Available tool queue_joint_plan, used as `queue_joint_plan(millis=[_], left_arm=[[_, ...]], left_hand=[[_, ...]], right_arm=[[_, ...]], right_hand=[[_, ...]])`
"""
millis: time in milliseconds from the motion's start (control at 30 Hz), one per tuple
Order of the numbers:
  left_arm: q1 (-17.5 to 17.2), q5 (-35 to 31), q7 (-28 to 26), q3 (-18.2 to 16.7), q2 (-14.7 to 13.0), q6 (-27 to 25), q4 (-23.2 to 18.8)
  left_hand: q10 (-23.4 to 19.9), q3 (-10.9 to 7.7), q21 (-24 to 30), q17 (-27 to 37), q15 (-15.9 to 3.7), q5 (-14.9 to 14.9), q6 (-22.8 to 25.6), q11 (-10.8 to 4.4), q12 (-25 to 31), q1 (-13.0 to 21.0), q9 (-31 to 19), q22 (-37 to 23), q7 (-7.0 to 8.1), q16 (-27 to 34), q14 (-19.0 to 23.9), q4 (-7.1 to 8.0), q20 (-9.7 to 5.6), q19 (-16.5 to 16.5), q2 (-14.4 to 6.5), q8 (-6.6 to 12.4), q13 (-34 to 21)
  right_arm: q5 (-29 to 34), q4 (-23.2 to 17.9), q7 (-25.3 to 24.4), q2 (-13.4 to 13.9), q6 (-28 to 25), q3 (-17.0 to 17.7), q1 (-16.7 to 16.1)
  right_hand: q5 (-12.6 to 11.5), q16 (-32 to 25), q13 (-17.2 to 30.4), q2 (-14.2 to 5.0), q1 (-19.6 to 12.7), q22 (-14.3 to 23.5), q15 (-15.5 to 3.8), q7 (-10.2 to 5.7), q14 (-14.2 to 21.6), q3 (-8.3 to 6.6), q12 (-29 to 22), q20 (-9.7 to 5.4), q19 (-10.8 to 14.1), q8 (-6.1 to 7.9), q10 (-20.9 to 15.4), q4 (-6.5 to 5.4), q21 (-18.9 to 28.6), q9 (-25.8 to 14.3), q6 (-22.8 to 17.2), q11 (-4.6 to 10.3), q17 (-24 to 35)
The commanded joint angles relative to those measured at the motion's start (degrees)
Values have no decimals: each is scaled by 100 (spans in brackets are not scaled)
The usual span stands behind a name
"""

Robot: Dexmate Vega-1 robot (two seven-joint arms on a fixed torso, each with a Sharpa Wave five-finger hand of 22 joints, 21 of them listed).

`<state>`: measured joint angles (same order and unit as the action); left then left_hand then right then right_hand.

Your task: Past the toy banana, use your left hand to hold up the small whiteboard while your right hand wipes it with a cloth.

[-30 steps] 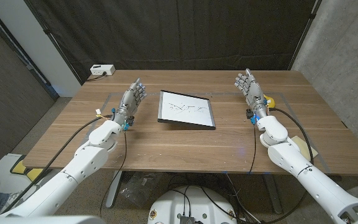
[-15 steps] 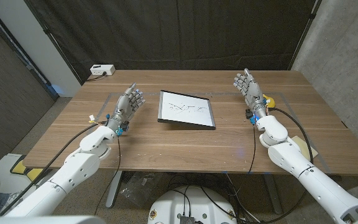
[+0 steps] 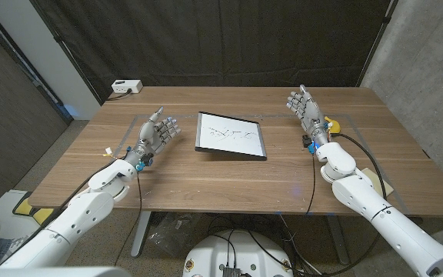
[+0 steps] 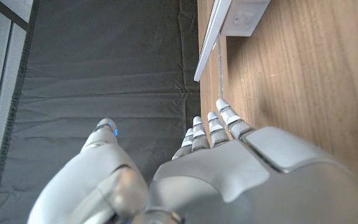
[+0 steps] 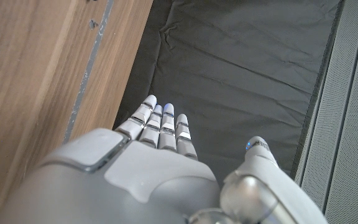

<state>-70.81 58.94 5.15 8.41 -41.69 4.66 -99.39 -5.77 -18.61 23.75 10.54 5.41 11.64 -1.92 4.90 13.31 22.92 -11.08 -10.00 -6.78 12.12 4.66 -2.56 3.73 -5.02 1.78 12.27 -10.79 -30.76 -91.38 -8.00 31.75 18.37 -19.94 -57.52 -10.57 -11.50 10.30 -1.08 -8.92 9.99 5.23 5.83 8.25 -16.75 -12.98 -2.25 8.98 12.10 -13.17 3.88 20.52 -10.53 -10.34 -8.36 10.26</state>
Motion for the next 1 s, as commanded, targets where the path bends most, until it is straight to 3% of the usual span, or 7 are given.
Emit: queue_joint_plan(millis=[33,200,267,333,700,1000], left_arm=[[-108,834,117,-330,-305,-874,-230],[-21,1201,-40,-399,-457,-1460,-308],[32,1338,-114,-410,-510,-1691,-334],[107,1478,-105,-406,-557,-1912,-327],[300,1960,-508,-444,-593,-2553,-472],[619,2009,-533,-291,-730,-2930,-467]], left_hand=[[-148,-66,68,20,32,-25,138,9,49,193,-20,-26,-110,54,171,-91,75,-266,-60,60,-35],[-391,-107,147,25,70,-66,333,74,90,333,-25,-22,-204,90,461,-159,182,-641,-100,100,-37],[-627,-74,253,31,18,-101,542,50,120,332,-27,-22,-228,135,788,-159,254,-1081,-79,134,-37],[-742,-58,298,30,28,-109,677,51,131,338,-26,-18,-248,137,909,-166,269,-1287,-61,160,-37],[-632,-83,179,29,84,-107,603,57,29,405,-28,-15,-293,8,767,-188,304,-1142,-104,84,-40],[-710,-163,199,22,88,-101,664,60,31,547,-31,-18,-341,-2,831,-243,323,-1276,-200,87,-41]], right_arm=[[-85,-102,8,-40,-157,-67,7],[-130,-99,19,-79,-137,-79,-13],[-95,-109,-15,-78,-140,-81,-8],[-83,-122,-60,-81,-170,-77,-5],[-132,-72,-19,-70,-162,-56,-3],[-177,-75,-3,-52,-166,-32,-27]], right_hand=[[11,-11,28,-15,-72,29,-11,17,56,-19,-30,12,68,1,-55,22,-26,-27,-58,20,23],[13,-15,28,-18,-72,30,-6,15,81,-19,-32,20,83,3,-69,24,-31,-27,-77,28,24],[13,-15,29,-19,-73,30,-5,13,84,-19,-32,22,86,5,-74,26,-33,-27,-86,29,24],[14,-13,29,-20,-74,30,-4,10,88,-19,-34,22,88,5,-84,28,-38,-27,-93,12,24],[18,-6,29,-21,-73,32,-5,1,98,-14,-28,34,113,1,-91,34,-52,-28,-112,27,26],[21,-8,30,-22,-71,32,-5,-1,129,-10,-33,42,137,-6,-123,40,-65,-29,-121,26,28]])
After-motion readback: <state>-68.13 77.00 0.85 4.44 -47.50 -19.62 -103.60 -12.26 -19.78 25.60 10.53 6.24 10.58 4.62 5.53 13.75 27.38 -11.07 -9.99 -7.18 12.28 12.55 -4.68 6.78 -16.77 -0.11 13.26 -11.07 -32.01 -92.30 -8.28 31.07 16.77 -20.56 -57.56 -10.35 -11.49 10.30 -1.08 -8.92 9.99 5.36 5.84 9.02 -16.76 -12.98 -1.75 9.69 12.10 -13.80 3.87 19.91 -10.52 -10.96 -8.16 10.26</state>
